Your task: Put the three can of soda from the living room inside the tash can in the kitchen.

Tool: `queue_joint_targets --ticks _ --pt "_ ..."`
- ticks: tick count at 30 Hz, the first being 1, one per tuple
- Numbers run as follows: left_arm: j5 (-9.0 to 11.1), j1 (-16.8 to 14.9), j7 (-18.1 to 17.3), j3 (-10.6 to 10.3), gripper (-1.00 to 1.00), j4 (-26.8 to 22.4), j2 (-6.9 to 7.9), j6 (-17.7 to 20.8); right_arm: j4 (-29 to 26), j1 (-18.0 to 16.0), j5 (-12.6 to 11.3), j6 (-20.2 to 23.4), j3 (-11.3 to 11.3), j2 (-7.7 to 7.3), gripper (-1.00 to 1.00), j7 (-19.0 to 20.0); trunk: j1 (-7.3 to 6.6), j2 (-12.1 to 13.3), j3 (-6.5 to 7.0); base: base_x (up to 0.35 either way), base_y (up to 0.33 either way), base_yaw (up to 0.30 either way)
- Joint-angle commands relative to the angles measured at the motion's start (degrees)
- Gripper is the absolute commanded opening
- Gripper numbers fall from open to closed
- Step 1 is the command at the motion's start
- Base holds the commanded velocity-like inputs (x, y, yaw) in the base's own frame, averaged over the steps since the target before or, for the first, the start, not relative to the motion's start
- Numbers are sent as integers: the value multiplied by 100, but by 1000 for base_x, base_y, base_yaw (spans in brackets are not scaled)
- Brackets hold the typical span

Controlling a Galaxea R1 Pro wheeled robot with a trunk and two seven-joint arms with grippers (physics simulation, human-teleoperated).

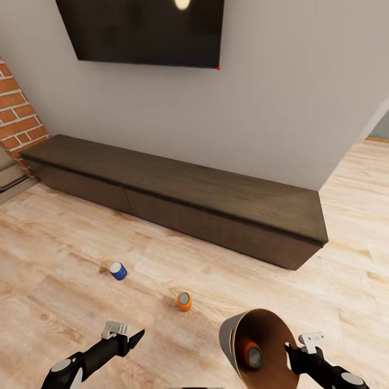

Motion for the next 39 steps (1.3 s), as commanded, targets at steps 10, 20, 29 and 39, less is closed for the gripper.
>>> queue_joint_targets --ticks 10,20,29,39 --pt "-4 0 4 1 100 1 -1 -10 -4 -2 -291 10 7 -4 -100 48 0 0 -31 109 0 -125" --pt "-7 2 7 1 100 2 -4 -10 -4 -2 -516 15 -5 -14 -100 55 0 0 -37 105 0 -232" --pt "-5 -4 1 0 100 106 -3 -9 -4 -2 -526 18 -22 -22 -100 55 0 0 -37 118 18 -238" --pt "-14 -5 -5 -2 100 148 -11 -8 -4 -2 -528 19 -30 -23 -100 55 0 0 -37 246 203 -239"
